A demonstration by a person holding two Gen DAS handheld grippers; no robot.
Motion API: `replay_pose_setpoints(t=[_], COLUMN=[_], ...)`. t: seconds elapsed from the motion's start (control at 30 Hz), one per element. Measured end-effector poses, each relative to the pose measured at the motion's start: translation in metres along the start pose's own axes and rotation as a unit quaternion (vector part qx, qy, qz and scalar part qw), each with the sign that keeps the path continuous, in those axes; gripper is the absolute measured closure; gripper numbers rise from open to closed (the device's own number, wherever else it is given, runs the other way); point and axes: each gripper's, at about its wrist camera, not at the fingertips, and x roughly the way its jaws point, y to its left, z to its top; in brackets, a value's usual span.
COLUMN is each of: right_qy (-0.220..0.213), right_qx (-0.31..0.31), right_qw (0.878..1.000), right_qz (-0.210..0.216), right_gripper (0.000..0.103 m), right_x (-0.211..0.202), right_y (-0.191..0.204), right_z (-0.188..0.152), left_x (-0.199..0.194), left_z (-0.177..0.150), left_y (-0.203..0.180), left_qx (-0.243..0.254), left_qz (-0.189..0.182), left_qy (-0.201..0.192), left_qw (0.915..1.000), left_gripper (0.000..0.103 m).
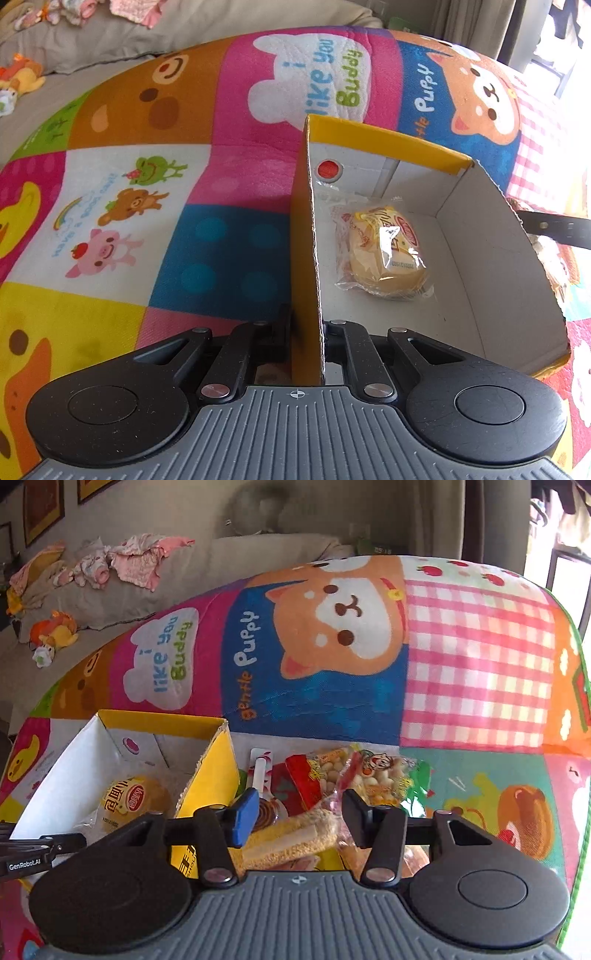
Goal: Organize objects
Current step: 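Reach the right gripper to the pink Volcano candy box and grasp it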
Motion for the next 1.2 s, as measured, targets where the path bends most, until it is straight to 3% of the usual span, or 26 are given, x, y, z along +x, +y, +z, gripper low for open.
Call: replay_pose_setpoints(t=[0.27,0.5,0.63,0.73,0.9,1.03,1.2], right_qy=[0.022,0.046,0.081,0.08,0.072,0.055,0.02], right_qx=[-0.043,-0.106,-0.128,-0.145,-0.151,-0.086,-0.107], right_qw=[0.999,0.993,0.988,0.986,0.984,0.995,0.994], right_qz=[0.01,0.038,0.041,0.019,-0.059,-0.017,0.013], right_gripper=[0.057,0.057,0.056,0.056,0.056,0.054,0.045], right_x=[0.023,-0.017,-0.039,-0.053,-0.065,-0.083,-0.089], right_y=[0.011,0.003,-0.003,-0.008,-0.029,-0.048,-0.031], right_z=[-0.004,-0.039,-0.073,-0.093,-0.11,-0.101,-0.09], left_x=[0.0,0.0,0.0,0.0,0.0,-0.001,-0.001], left_z=[0.0,-0.001,-0.001,-0.001,-0.001,-0.001,-0.001], left_y=[0.001,0.001,0.001,0.001,0.001,0.001,0.001], left_qx=[-0.003,-0.004,-0.004,-0.003,-0.004,-0.003,-0.005], left_qz=[-0.001,-0.001,0.0,0.001,0.001,0.001,0.0], left_qy=[0.0,0.0,0.0,0.0,-0.001,0.0,0.0], left_qw=[1.0,1.0,1.0,1.0,1.0,1.0,1.0], left_gripper=[0.092,0.092,0.092,0.092,0.092,0.092,0.092])
